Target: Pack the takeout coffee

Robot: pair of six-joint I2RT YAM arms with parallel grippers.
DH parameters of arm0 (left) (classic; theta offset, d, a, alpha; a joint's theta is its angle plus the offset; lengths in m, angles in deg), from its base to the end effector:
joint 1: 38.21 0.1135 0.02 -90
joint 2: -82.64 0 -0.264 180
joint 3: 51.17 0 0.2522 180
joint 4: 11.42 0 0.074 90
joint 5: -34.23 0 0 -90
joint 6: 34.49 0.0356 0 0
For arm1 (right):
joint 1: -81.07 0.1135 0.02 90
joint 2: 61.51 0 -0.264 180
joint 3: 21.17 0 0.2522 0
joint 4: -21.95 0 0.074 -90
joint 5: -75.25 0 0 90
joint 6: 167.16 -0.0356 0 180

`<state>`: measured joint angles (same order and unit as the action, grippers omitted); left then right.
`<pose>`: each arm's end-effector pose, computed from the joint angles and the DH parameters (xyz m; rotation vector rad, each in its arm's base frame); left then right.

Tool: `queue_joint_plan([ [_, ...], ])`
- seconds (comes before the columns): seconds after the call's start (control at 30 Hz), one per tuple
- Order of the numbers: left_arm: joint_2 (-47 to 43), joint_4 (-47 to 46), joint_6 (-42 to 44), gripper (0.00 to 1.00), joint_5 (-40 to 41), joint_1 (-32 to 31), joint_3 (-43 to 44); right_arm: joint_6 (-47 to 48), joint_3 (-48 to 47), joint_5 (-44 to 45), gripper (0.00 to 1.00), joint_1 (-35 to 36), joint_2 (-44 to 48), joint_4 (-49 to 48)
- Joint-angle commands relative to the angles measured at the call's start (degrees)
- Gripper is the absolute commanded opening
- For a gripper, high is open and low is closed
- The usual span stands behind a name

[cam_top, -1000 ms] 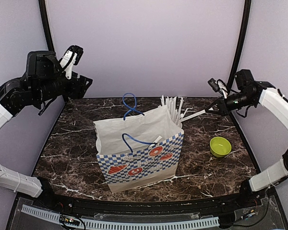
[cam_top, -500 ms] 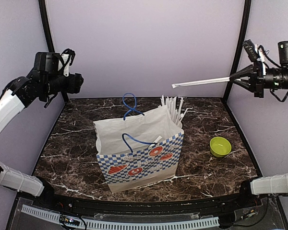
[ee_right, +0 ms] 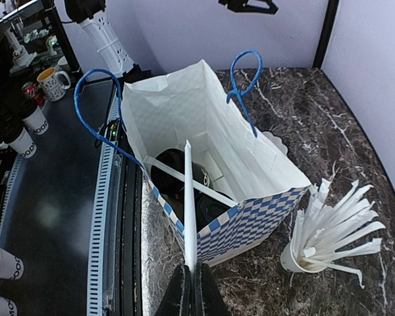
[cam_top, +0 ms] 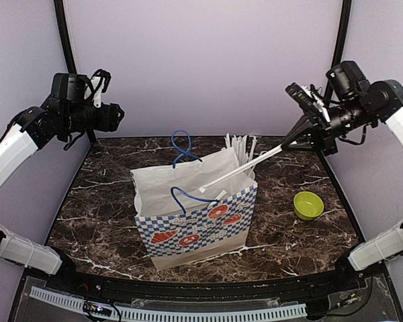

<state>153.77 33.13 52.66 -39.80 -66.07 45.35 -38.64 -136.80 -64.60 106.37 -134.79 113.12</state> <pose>0.2386 -0.1150 0.4359 0.2244 1.8797 -0.0999 0.1640 0.1076 0.4633 -1.4796 1.6540 0.9146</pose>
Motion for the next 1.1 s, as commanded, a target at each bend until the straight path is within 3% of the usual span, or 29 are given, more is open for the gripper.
queue_joint_plan([
  [0.0,-2.5,-2.2,-0.8,0.69,-2.9,0.3,-0.9,-4.3,-3.0,7.7,0.00,7.2,-5.2,-5.9],
  [0.37,-3.5,-3.4,1.1,0.69,-2.1,0.3,-4.5,-4.4,-16.3,11.9,0.01,21.9,-23.4,-4.1],
  [0.43,-3.3,-4.0,1.4,0.69,-2.1,0.3,-5.0,-4.7,-18.3,12.9,0.25,22.9,-25.5,-4.3],
  [0.53,-2.9,-4.4,2.0,0.69,-2.4,0.3,-4.9,-5.1,-20.4,16.1,0.47,22.6,-26.4,-5.1],
  [0.63,-2.7,-5.0,2.4,0.70,-2.3,0.3,-4.7,-6.2,-21.3,15.0,0.62,19.2,-24.8,-7.1],
  [0.8,-3.2,-6.4,4.6,0.70,-1.8,0.3,-5.1,-8.0,-18.3,13.7,0.69,9.4,-20.6,-11.4],
  [0.93,-4.0,-7.8,5.7,0.72,-1.2,0.3,-6.1,-11.3,-8.2,12.8,0.74,-0.5,-13.8,-18.8],
  [1.07,-4.4,-9.4,6.5,0.73,-0.7,0.4,-7.4,-15.2,5.0,14.4,0.85,-9.2,-6.3,-29.0],
])
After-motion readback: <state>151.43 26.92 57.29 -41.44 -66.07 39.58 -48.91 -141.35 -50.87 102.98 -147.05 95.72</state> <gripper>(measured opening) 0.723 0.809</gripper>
